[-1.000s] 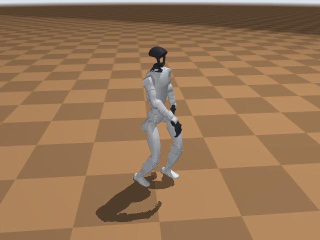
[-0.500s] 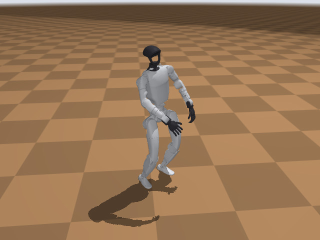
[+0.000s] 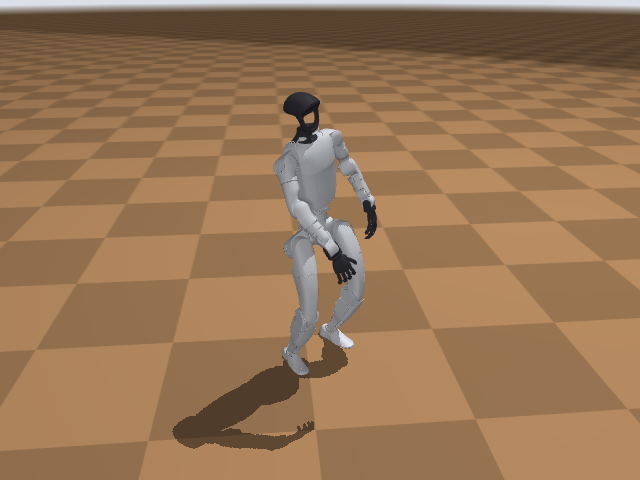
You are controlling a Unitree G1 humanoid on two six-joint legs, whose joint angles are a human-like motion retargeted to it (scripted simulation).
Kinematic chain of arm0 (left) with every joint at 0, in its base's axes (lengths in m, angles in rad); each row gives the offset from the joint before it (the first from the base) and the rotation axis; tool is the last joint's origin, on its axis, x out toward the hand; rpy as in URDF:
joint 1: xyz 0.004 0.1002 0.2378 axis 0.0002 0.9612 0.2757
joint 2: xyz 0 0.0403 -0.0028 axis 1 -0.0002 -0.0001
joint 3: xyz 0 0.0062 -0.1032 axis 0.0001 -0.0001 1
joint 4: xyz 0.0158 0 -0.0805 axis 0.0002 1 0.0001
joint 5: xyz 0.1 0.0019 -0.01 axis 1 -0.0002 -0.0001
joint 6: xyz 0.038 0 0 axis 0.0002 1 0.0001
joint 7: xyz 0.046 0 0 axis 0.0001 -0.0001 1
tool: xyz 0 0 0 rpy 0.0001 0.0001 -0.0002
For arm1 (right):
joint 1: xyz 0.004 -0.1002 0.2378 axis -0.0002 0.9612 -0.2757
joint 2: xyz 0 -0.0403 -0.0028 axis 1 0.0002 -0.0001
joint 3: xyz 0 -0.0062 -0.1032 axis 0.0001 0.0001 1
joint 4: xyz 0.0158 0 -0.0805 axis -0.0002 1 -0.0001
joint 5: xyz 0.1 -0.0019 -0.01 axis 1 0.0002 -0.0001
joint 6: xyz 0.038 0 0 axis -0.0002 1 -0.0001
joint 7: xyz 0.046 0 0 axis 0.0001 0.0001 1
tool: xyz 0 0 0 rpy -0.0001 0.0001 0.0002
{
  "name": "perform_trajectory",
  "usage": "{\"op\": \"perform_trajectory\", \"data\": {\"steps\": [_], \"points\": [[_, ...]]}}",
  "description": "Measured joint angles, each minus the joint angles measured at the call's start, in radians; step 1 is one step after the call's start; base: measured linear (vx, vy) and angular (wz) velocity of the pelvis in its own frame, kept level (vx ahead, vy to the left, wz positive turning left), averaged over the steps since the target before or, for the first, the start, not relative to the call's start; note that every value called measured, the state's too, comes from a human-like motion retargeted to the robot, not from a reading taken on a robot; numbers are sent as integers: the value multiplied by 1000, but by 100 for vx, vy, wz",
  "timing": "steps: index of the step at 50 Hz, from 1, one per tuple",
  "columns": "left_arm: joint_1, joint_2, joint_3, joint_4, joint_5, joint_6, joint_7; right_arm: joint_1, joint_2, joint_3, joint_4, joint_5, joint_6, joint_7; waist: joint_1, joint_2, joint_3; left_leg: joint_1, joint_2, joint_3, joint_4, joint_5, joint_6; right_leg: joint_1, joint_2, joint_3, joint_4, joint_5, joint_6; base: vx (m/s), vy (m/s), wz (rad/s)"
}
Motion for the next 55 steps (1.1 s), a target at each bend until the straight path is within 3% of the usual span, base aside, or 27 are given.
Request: {"op": "perform_trajectory", "data": {"steps": [16,30,45,55], "points": [[-49,-35,39,33,-62,-19,66,162,-75,-90,-210,141,-32,0,-58,-7,33,-34,38,-35,-10,-11,-18,5,43,-36,-56,36,-13,0,0,0],[-160,-117,-5,94,-147,-32,108,345,-57,-172,-383,442,-53,-27,-152,-27,56,-37,36,-47,-70,-22,-21,-11,47,-46,-70,71,-16,0,0,0],[-181,-177,-54,169,-181,-47,54,452,-48,-191,-551,739,-55,-9,-215,-52,60,6,30,-53,-165,5,-35,16,57,-44,-129,104,-12,0,0,0],[-161,-170,-71,158,-169,-63,52,474,-36,-178,-548,770,-64,-17,-217,-66,52,-1,31,-54,-130,-12,-40,9,47,-48,-85,87,-9,0,0,0]]}}
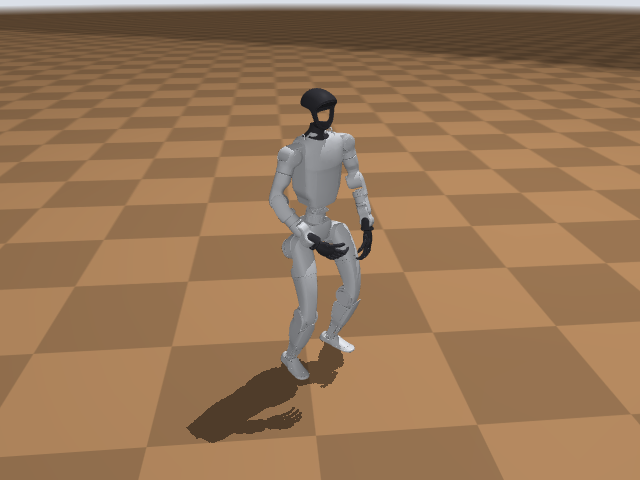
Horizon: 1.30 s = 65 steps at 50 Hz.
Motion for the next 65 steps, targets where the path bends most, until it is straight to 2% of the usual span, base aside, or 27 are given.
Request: {"op": "perform_trajectory", "data": {"steps": [2,10,23,25,35,37,48,58,65], "points": [[-6,14,0,-11,7,-4,-5,-13,3,8,16,-14,-4,2,3,-6,-2,33,-5,2,-65,24,0,25,4,-3,-49,17,0,0,0,0],[-3,28,-21,-12,53,-15,-5,-35,31,53,100,-130,-12,0,24,-24,-7,32,-11,0,-38,19,6,25,-11,-10,-14,1,2,0,0,0],[1,54,-88,14,168,-23,-55,-89,77,135,265,-433,-21,2,59,-48,-12,43,-27,-10,-18,25,11,40,-32,-20,20,-23,-4,0,0,0],[-10,66,-90,9,184,-25,-69,-105,81,139,283,-487,-24,8,61,-50,-15,70,-29,-11,-76,47,9,61,-26,-24,-25,-10,-6,0,0,0],[-3,70,-124,11,219,-21,-96,-109,87,203,308,-624,-22,37,68,-58,-17,39,-31,-18,9,18,9,46,-43,-30,48,-43,-13,0,0,0],[-14,81,-125,5,217,-18,-107,-125,81,214,304,-633,-19,55,66,-57,-17,56,-28,-19,-34,33,7,64,-31,-36,3,-27,-17,0,0,0],[-53,64,-183,-21,192,-3,-118,-174,59,286,247,-556,-9,109,51,-77,0,4,-11,-26,77,-21,5,43,-32,-46,73,-49,-27,0,0,0],[-154,74,-256,-73,189,8,-133,-257,41,367,56,-369,33,185,40,-131,27,-18,0,-37,116,-54,4,36,-29,-63,105,-44,-28,0,0,0],[-178,83,-280,-105,206,23,-129,-276,50,401,28,-335,67,221,50,-170,44,-30,-8,-34,152,-70,8,20,-48,-58,160,-51,-27,0,0,0]]}}
